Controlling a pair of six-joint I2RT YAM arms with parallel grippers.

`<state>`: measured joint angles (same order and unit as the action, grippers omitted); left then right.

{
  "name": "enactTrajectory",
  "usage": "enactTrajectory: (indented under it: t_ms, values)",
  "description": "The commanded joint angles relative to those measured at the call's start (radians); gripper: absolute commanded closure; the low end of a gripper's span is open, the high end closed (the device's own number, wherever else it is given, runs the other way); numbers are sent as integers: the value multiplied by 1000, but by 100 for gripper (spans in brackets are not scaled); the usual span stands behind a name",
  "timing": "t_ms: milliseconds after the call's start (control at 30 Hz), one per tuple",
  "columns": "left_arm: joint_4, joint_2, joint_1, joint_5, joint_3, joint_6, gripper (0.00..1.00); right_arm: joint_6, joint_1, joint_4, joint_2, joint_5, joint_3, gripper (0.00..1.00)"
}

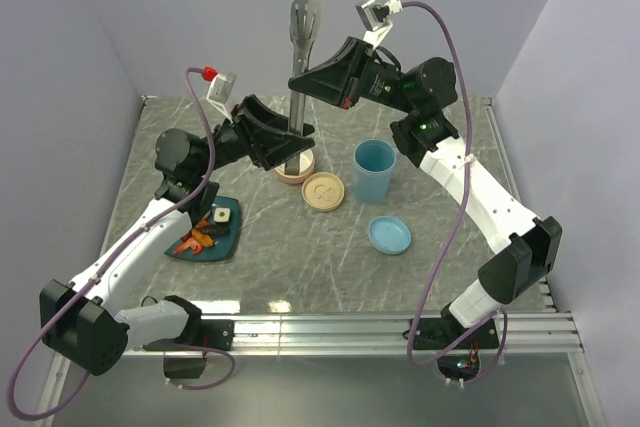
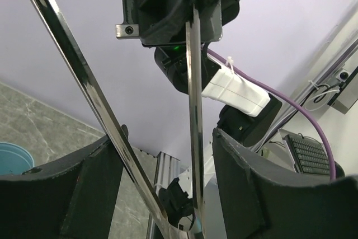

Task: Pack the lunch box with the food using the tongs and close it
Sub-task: Pass the clamp from the right arm to the left

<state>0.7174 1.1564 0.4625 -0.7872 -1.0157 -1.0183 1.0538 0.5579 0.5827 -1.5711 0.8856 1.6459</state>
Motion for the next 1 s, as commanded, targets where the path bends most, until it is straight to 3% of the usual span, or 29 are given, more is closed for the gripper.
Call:
enactTrajectory:
  t_ms: [0, 600, 967]
  values:
    - [50, -1, 4, 8, -66, -23, 34, -31, 10, 12, 2, -10, -21, 100]
    - [39, 12, -21, 58, -121, -63, 43, 35, 28, 105, 13, 0, -87, 100]
    - [-22, 12, -25, 89, -127, -46, 44, -17, 34, 13, 8, -42, -75, 100]
